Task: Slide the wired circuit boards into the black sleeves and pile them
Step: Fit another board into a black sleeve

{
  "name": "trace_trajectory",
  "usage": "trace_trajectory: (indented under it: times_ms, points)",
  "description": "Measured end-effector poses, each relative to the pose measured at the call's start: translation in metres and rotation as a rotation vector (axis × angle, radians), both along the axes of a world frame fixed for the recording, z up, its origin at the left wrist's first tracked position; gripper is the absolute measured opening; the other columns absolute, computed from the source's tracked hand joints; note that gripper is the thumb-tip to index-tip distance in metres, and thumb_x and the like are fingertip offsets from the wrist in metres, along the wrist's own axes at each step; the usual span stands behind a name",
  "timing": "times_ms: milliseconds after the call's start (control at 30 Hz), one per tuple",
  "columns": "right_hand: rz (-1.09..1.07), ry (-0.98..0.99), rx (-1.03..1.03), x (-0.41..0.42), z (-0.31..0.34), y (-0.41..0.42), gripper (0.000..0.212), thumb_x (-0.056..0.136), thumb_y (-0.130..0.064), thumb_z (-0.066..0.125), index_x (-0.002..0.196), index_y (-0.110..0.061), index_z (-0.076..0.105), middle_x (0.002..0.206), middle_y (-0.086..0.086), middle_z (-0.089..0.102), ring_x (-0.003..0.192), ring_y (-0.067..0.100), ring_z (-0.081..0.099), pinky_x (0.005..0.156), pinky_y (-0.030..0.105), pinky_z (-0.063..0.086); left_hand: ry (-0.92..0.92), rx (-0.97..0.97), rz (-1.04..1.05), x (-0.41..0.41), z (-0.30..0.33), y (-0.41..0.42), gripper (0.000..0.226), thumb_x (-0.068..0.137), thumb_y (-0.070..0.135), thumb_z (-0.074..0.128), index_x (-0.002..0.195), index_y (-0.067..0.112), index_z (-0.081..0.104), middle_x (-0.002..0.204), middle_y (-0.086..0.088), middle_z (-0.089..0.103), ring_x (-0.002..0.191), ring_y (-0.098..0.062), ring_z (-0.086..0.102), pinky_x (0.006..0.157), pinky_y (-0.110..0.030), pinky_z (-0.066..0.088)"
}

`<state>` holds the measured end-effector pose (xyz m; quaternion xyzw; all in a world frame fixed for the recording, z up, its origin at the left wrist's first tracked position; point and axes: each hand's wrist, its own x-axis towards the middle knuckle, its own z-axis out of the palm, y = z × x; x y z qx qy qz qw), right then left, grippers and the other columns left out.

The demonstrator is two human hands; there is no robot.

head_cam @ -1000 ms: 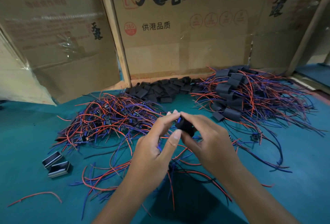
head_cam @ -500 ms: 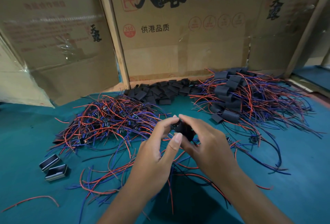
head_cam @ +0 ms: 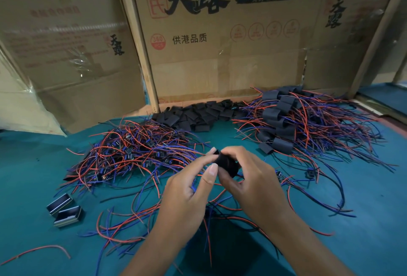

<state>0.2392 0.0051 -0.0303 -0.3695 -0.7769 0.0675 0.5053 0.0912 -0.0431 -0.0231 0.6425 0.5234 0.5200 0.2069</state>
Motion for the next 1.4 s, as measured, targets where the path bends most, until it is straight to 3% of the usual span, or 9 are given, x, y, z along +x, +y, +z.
trace_trajectory:
  times_ms: [233, 400, 600, 733, 833, 1067, 1200, 1267, 1400]
  points:
    - [-0.024, -0.032, 0.042, -0.001, -0.006, 0.002, 0.037, 0.087, -0.027, 0.060, 0.120, -0.011, 0.061, 0.110, 0.001, 0.065, 0.101, 0.017, 0.061, 0.084, 0.024, 0.046, -0.072, 0.004, 0.017, 0.005, 0.000, 0.002, 0.024, 0.095, 0.044, 0.051, 0.108, 0.050, 0.071, 0.118, 0.033, 0.066, 0.117, 0.011, 0.057, 0.094, -0.008, 0.041]
    - [-0.082, -0.055, 0.103, -0.004, -0.008, 0.003, 0.033, 0.079, -0.019, 0.072, 0.108, -0.008, 0.061, 0.102, 0.003, 0.065, 0.093, 0.022, 0.062, 0.078, 0.024, 0.046, -0.066, -0.020, 0.045, 0.006, 0.004, 0.002, 0.029, 0.093, 0.045, 0.048, 0.107, 0.066, 0.062, 0.118, 0.038, 0.062, 0.118, 0.015, 0.053, 0.091, -0.002, 0.037]
    - [-0.155, -0.099, 0.137, -0.005, -0.016, 0.007, 0.032, 0.074, -0.006, 0.078, 0.102, -0.007, 0.064, 0.097, 0.005, 0.066, 0.086, 0.024, 0.065, 0.074, 0.027, 0.047, -0.024, 0.019, 0.019, 0.007, 0.001, 0.000, 0.025, 0.093, 0.045, 0.051, 0.107, 0.058, 0.068, 0.118, 0.037, 0.063, 0.117, 0.013, 0.056, 0.093, -0.004, 0.038]
    - [-0.169, -0.036, 0.058, 0.000, -0.015, 0.009, 0.027, 0.093, -0.026, 0.054, 0.107, -0.006, 0.065, 0.095, 0.004, 0.069, 0.084, 0.023, 0.067, 0.075, 0.028, 0.047, 0.346, 0.255, 0.118, 0.001, -0.004, -0.001, 0.037, 0.097, 0.041, 0.049, 0.130, 0.032, 0.063, 0.117, 0.023, 0.069, 0.106, 0.006, 0.064, 0.087, -0.017, 0.049]
    - [-0.273, -0.003, 0.003, 0.015, -0.006, 0.018, 0.025, 0.095, -0.024, 0.056, 0.111, -0.006, 0.064, 0.092, 0.005, 0.070, 0.082, 0.024, 0.066, 0.073, 0.029, 0.044, 0.500, 0.413, 0.173, -0.007, -0.008, 0.005, 0.035, 0.096, 0.029, 0.051, 0.123, 0.016, 0.068, 0.096, 0.014, 0.073, 0.083, -0.004, 0.069, 0.068, -0.024, 0.053]
    - [-0.563, -0.250, 0.202, 0.066, 0.071, 0.120, 0.021, 0.092, -0.014, 0.064, 0.110, -0.006, 0.064, 0.084, 0.015, 0.071, 0.071, 0.034, 0.067, 0.058, 0.036, 0.049, 0.616, 0.435, 0.241, -0.013, -0.015, 0.020, 0.030, 0.095, 0.029, 0.051, 0.103, 0.015, 0.076, 0.082, 0.005, 0.072, 0.071, -0.018, 0.069, 0.059, -0.030, 0.055]
    - [-0.729, -0.579, 0.076, 0.086, 0.108, 0.180, 0.030, 0.092, -0.022, 0.062, 0.116, -0.005, 0.059, 0.100, 0.018, 0.068, 0.088, 0.036, 0.065, 0.074, 0.041, 0.050, 0.592, 0.421, 0.324, -0.020, -0.015, 0.022, 0.027, 0.094, 0.029, 0.050, 0.091, 0.019, 0.074, 0.062, 0.006, 0.059, 0.054, -0.017, 0.056, 0.048, -0.029, 0.043]
    - [-0.661, -0.618, -0.007, 0.073, 0.108, 0.195, 0.037, 0.094, -0.026, 0.059, 0.125, -0.007, 0.054, 0.111, 0.016, 0.066, 0.098, 0.033, 0.063, 0.083, 0.040, 0.050, 0.616, 0.409, 0.348, -0.022, -0.016, 0.024, 0.025, 0.093, 0.029, 0.049, 0.085, 0.021, 0.072, 0.056, 0.007, 0.051, 0.048, -0.016, 0.049, 0.043, -0.029, 0.036]
    - [-0.389, -0.695, -0.225, -0.001, 0.072, 0.203, 0.022, 0.101, -0.027, 0.043, 0.114, -0.016, 0.057, 0.093, 0.008, 0.066, 0.079, 0.025, 0.063, 0.066, 0.034, 0.052, 0.640, 0.345, 0.338, -0.025, -0.025, 0.030, 0.025, 0.092, 0.031, 0.048, 0.080, 0.024, 0.069, 0.051, 0.007, 0.048, 0.042, -0.017, 0.046, 0.036, -0.027, 0.034]
